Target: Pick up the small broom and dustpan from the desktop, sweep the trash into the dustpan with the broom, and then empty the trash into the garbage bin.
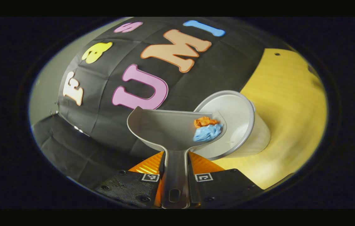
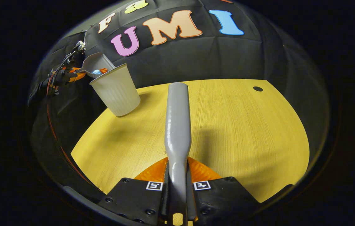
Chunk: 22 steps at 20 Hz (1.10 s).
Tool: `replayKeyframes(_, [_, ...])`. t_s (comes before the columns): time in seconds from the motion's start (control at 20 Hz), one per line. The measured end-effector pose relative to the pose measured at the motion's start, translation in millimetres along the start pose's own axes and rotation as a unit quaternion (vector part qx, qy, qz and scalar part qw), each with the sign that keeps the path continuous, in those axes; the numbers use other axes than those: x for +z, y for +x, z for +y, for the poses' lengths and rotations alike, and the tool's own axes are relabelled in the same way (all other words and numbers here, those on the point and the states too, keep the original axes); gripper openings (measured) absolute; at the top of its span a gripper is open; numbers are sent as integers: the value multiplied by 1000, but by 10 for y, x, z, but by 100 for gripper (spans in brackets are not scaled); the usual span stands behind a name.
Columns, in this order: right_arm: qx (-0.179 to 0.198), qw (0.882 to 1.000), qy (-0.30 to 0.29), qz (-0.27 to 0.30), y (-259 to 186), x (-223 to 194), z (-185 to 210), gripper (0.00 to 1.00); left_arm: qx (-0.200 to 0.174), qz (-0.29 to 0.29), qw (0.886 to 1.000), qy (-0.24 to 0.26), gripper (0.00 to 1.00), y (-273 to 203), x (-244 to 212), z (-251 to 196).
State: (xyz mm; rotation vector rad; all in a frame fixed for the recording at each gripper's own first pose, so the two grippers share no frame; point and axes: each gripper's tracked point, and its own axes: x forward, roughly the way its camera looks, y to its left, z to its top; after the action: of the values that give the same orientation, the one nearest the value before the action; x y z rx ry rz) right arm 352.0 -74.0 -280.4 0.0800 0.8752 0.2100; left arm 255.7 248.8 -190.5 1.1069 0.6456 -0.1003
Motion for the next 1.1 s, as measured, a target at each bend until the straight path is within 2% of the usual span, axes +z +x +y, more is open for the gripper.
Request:
replayKeyframes(0.15, [2,1000,-7,3,65,11,31,20,18,14,995,93,27,48,-43,57])
replayKeyframes(0.25, [1,1000,-14,6,95,5,49,20,47,7,982,184,27,66,-17,149])
replayKeyframes(0.3, [1,1000,-16,8,99,8,59,20,55,-5,975,213,28,34,23,166])
replayKeyframes(0.35, [-1,1000,-21,8,106,15,54,20,49,-8,978,204,27,9,8,121])
replayKeyframes(0.45, [1,1000,-22,6,54,1,64,20,19,-14,995,101,26,-16,7,25])
replayKeyframes(0.5, [2,1000,-22,3,17,-1,28,20,13,-20,999,34,27,-28,59,10])
replayKeyframes(0.55, [3,1000,-21,2,-6,-3,23,20,17,-32,999,-34,29,-74,146,14])
replayKeyframes(0.65, [5,1000,-17,-1,-62,8,17,20,27,-63,986,-151,27,-157,366,14])
replayKeyframes(0.7, [5,1000,-17,-5,-101,10,2,20,16,-80,977,-198,28,-231,527,-14])
replayKeyframes(0.8, [-1,1000,-9,-12,-195,22,12,20,-29,-102,955,-276,26,-397,741,-130])
replayKeyframes(0.85, [-5,1000,-4,-16,-229,34,7,20,-51,-112,946,-300,23,-503,868,-266])
replayKeyframes(0.9, [-9,1000,2,-21,-275,41,-8,20,-71,-117,939,-316,29,-630,986,-429])
replayKeyframes(0.95, [-15,1000,4,-26,-297,68,-27,20,-85,-124,932,-331,24,-787,1066,-625])
replayKeyframes(1.0, [-21,999,6,-30,-315,109,-86,20,-95,-130,926,-343,24,-916,1155,-804])
replayKeyframes(1.05, [-25,999,8,-33,-326,129,-140,20,-111,-132,920,-351,29,-1053,1212,-1007])
replayKeyframes(1.1, [-30,999,10,-35,-336,142,-186,20,-133,-130,912,-365,26,-1157,1281,-1201])
